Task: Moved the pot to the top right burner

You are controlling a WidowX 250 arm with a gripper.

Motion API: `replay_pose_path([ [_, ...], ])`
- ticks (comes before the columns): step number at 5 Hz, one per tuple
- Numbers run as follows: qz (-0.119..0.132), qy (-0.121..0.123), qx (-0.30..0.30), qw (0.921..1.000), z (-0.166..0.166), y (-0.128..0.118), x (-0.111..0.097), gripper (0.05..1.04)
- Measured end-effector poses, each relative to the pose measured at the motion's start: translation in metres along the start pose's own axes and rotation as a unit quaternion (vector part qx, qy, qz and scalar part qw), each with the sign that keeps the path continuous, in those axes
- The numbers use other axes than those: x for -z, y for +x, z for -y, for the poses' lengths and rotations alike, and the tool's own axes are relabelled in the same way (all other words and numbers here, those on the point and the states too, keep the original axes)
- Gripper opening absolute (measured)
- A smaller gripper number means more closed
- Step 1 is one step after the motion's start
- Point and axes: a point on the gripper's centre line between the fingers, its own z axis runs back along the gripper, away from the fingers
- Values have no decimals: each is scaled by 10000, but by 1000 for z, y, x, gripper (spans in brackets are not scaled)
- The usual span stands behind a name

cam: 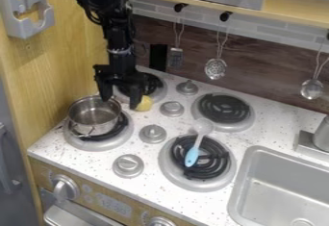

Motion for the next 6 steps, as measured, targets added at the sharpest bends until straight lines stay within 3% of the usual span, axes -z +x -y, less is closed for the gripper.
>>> replay_pose_path([
  [2, -551, 413, 34, 9976, -5, -17, 38, 999],
  [3, -589, 413, 18, 9974, -5, -18, 41, 938],
  [5, -626, 442, 45, 9970, -2, -16, 42, 331],
  [6, -588, 459, 63, 9972, -1, -15, 42, 140],
])
